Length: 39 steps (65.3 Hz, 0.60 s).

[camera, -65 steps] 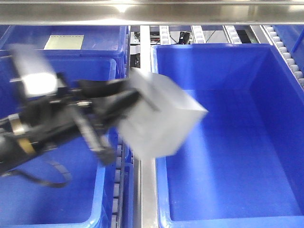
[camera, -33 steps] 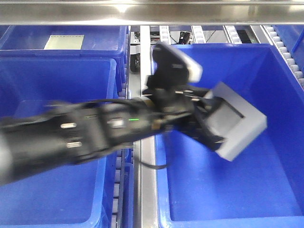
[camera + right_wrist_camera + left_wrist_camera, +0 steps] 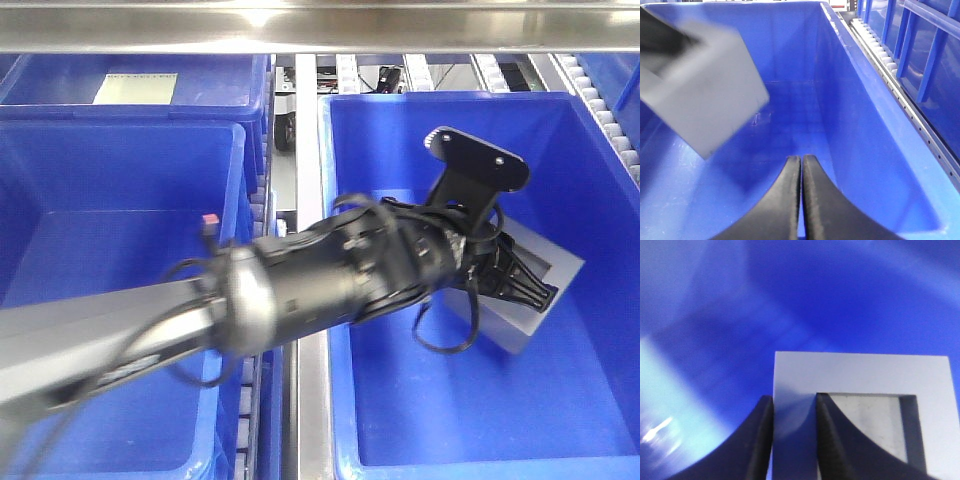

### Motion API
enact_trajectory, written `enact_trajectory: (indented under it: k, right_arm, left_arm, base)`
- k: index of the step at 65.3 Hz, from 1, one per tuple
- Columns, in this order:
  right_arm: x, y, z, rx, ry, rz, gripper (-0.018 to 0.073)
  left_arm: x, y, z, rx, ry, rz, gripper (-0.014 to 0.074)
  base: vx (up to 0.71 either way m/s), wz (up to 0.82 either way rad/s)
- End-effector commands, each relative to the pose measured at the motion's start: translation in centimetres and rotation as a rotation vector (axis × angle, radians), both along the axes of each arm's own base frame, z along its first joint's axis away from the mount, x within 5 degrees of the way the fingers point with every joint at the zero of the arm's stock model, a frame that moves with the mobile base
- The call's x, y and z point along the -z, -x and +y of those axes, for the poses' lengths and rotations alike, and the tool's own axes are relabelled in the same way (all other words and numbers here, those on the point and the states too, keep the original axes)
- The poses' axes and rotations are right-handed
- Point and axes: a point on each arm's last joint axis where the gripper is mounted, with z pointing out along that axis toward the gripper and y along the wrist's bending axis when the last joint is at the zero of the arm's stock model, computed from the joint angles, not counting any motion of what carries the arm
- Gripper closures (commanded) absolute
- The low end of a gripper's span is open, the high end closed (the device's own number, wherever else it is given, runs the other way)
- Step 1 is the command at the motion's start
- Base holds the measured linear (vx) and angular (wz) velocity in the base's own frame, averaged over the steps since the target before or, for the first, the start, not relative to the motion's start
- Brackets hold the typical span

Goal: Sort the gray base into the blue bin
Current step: 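Swing the left gripper with the block over the farther blue bin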

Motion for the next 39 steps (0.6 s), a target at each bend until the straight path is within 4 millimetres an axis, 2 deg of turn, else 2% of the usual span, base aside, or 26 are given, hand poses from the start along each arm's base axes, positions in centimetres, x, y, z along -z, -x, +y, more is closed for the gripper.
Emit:
enact_trajectory:
  k: [1, 20, 26, 39]
  right_arm:
    - [-0.6, -0.1, 0.0, 0.000, 0.020, -0.065, 0.0564]
    - [-0.6, -0.1, 0.0, 0.000, 0.020, -0.065, 0.0564]
    - [-0.6, -0.1, 0.0, 0.000, 0.020, -0.065, 0.0564]
    - [-0.6, -0.1, 0.0, 0.000, 0.020, -0.065, 0.0564]
  left_arm:
    - [-4.5, 0.4, -0.6, 0.048, 0.077, -0.065, 0.0577]
    - [-1.5, 0.0, -2.8, 0.172, -0.063, 0.076, 0.0577]
    - [-0.5, -0.2, -3.0, 0.172, -0.084, 0.088, 0.0577]
    - [0.4, -0.2, -3.0, 0.168, -0.125, 0.116, 0.0577]
  base:
    - [0.00, 0.01]
    - [0.00, 0.01]
    - [0.00, 0.00]
    - [0.00, 0.00]
